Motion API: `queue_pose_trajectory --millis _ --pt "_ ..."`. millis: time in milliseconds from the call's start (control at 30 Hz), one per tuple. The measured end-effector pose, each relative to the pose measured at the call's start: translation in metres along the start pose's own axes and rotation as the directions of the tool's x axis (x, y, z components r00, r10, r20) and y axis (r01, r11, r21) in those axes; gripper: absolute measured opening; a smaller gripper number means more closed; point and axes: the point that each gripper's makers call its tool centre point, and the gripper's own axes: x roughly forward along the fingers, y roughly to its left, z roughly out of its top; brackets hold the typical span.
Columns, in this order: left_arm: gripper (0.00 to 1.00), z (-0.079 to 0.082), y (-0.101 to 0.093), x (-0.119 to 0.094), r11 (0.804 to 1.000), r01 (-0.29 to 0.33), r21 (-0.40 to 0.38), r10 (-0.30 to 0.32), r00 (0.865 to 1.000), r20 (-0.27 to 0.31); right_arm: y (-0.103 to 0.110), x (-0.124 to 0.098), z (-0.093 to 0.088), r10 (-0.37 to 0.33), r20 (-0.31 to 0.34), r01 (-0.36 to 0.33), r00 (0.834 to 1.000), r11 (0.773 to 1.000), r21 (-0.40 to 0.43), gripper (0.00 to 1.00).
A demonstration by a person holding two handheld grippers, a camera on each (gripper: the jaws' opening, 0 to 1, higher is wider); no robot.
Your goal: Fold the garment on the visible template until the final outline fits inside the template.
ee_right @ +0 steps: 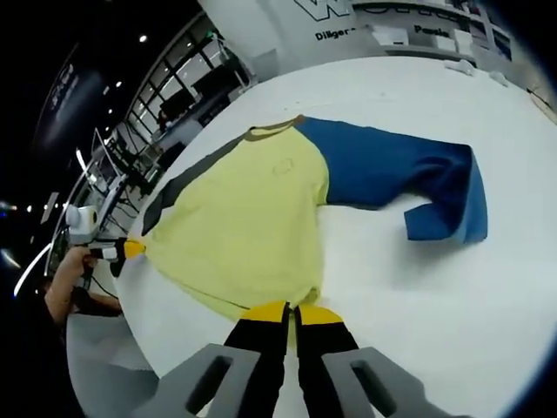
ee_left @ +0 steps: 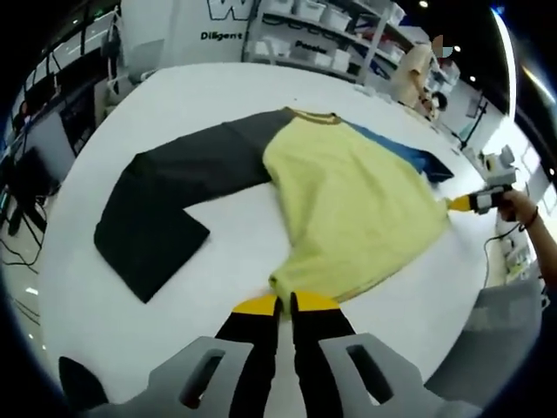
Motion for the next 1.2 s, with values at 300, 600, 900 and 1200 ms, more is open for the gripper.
queue_pose_trajectory --millis 300,600,900,1200 --pt "0.02 -0.007 -0.008 -0.015 0.999 0.007 0.043 -0.006 0.999 -0.037 0.019 -0.024 -0.005 0.041 -0.004 -0.041 0.999 0.999 -0.005 0.00" --pt "0.02 -0.026 -0.017 -0.039 0.999 0.034 0.040 -0.031 0.995 -0.091 0.041 -0.049 -0.037 0.058 -0.077 -0.062 0.995 0.997 -0.046 0.00" --pt "0.02 -0.052 -0.028 -0.054 0.997 0.068 0.033 -0.062 0.986 -0.156 0.053 -0.064 -0.074 0.081 -0.151 -0.087 0.985 0.996 -0.035 0.00" --pt "0.02 -0.073 -0.027 -0.046 0.998 0.060 -0.001 -0.059 0.978 -0.199 0.037 -0.054 -0.095 0.029 -0.194 -0.030 0.981 1.000 -0.002 0.00"
